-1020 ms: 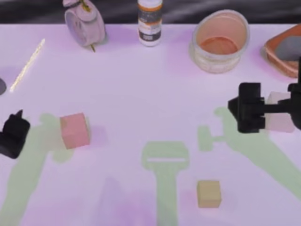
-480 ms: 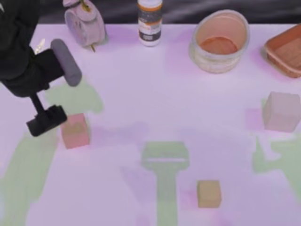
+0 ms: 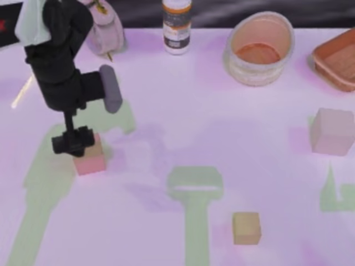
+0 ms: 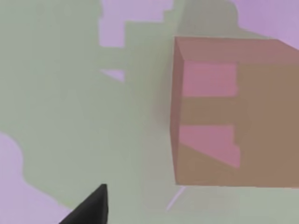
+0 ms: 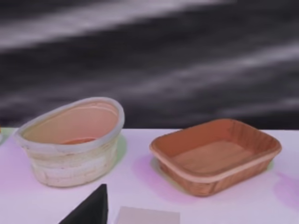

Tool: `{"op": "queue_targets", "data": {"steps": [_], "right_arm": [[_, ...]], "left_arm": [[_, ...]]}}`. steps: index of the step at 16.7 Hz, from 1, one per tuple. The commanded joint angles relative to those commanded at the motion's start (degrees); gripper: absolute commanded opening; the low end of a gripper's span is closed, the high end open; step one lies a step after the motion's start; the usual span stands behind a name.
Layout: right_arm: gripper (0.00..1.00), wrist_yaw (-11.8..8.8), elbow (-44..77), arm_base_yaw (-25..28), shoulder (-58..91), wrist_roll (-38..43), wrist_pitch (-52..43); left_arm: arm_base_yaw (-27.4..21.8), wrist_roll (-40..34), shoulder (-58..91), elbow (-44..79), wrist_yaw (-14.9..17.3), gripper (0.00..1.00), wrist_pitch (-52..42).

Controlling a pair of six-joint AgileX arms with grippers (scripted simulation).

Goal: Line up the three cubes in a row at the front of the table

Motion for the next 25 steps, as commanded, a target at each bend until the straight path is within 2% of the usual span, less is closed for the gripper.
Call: {"op": "queue_targets", "data": {"steps": [6, 13, 18, 25], "right_arm": [[1.0, 0.0, 0.0, 0.0, 0.0, 0.0, 0.0], [1.0, 0.0, 0.0, 0.0, 0.0, 0.0, 0.0], [1.0, 0.0, 0.0, 0.0, 0.0, 0.0, 0.0], [1.0, 0.0, 0.0, 0.0, 0.0, 0.0, 0.0]], "left_arm": [[0.2, 0.02, 0.32, -0.85, 0.0, 1.0, 1.05], [0.1, 0.13, 7.04, -8.69, 0.06, 1.0, 16.13], [0.09, 0.2, 8.01, -9.6, 0.07, 1.0, 17.61], [0.09, 0.2, 8.01, -9.6, 0.07, 0.47, 17.61]]}}
